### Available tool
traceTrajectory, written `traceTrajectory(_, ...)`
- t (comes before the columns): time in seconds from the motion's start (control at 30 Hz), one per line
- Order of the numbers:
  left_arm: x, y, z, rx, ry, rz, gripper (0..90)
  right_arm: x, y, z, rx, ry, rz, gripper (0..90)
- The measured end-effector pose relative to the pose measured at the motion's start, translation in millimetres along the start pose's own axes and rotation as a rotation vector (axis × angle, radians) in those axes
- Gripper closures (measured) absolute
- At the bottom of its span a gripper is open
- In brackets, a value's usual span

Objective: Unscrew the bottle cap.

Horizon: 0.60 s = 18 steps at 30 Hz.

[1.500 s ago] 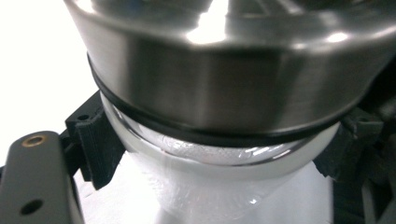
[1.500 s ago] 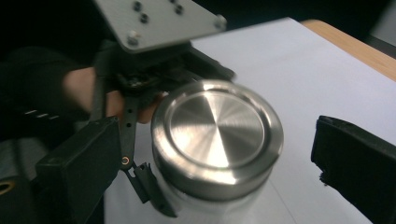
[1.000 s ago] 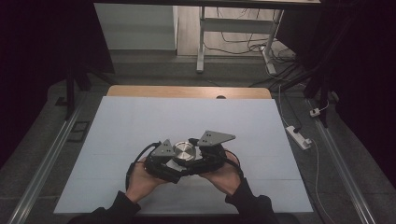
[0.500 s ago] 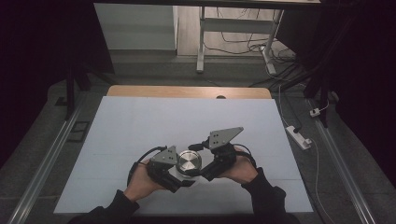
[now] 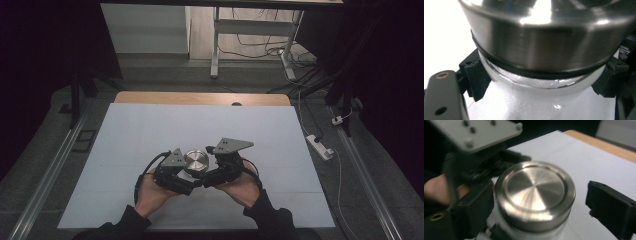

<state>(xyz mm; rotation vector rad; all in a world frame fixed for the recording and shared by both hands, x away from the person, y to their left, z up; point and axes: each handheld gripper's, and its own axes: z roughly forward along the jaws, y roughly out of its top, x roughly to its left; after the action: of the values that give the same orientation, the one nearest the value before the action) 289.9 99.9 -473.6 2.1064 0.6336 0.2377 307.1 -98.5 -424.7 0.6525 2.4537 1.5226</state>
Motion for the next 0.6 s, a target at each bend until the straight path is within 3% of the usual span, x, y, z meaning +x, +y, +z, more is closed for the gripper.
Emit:
traceTrajectory(0.1,-3.3,1.5,1.4,0.005,-0.005,0.011,16.1,5.0,-0.7,0.4,-0.025,-0.003,-0.021,19.2)
traceTrajectory(0.17,-3.2,1.8,0.7,0.004,-0.018,0.015,16.1,7.0,0.0,-0.7,-0.021,-0.006,-0.039,19.6)
traceTrajectory(0.27,-2.1,2.6,-1.1,0.002,-0.060,0.034,16.0,3.7,1.8,-3.6,-0.008,0.035,-0.048,19.8)
traceTrajectory(0.37,-0.5,2.4,-3.0,-0.002,-0.137,0.063,16.1,-1.3,2.8,-6.6,-0.003,0.122,-0.085,19.8)
traceTrajectory(0.5,-3.1,3.1,-3.3,-0.027,-0.244,0.098,16.0,-14.9,3.0,-12.9,-0.002,0.312,-0.127,19.8)
traceTrajectory(0.53,-4.1,3.5,-3.0,-0.032,-0.262,0.103,16.1,-18.3,2.6,-14.2,-0.007,0.356,-0.130,19.8)
traceTrajectory(0.6,-6.5,4.4,-1.6,-0.032,-0.258,0.105,16.1,-22.5,1.7,-16.3,-0.002,0.409,-0.125,19.4)
